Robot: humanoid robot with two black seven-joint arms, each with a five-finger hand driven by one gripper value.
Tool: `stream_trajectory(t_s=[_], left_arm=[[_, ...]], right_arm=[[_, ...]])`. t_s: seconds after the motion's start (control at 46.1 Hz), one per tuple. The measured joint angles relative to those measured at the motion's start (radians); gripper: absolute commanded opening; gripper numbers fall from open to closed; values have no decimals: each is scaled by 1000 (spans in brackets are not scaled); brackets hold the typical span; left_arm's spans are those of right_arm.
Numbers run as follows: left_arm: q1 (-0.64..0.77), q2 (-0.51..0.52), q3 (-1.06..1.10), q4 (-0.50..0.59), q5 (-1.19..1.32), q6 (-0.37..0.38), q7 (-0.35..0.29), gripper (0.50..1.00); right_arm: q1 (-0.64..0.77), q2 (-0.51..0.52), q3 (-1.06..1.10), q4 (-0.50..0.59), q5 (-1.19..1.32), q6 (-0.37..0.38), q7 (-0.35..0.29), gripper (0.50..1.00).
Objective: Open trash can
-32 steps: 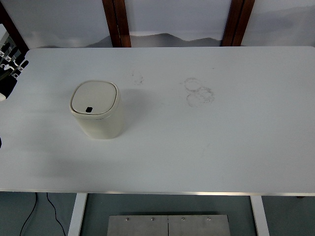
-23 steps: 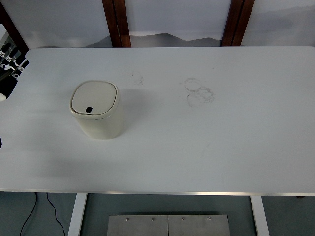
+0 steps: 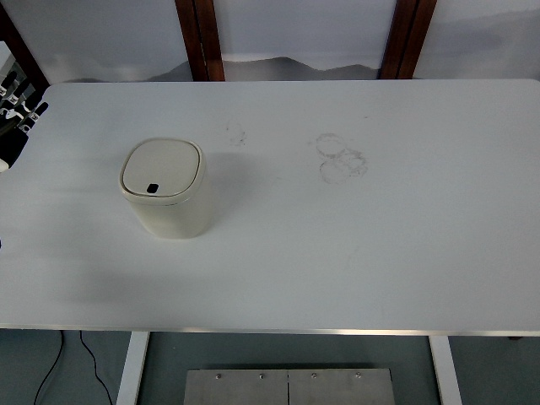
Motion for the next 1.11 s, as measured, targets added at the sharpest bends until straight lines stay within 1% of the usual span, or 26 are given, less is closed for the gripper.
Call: stream_trajectory(t_s=[0.499, 0.781, 0.89, 0.976, 1.107], left_arm=[[-6, 4, 2, 0, 1, 10, 6, 1000], [-6, 5, 1, -11, 0, 2, 3, 1000], [-8, 13, 1, -47, 0, 12, 3, 1000], [-15, 49, 6, -79, 0, 18, 3, 1000], [-22, 87, 11, -133, 2, 46, 4, 1000]], right_arm=[[0, 0, 0, 0, 0, 0, 0, 995], [0, 0, 0, 0, 0, 0, 0, 995], [0, 0, 0, 0, 0, 0, 0, 995], [0, 0, 0, 0, 0, 0, 0, 995], [0, 0, 0, 0, 0, 0, 0, 995]])
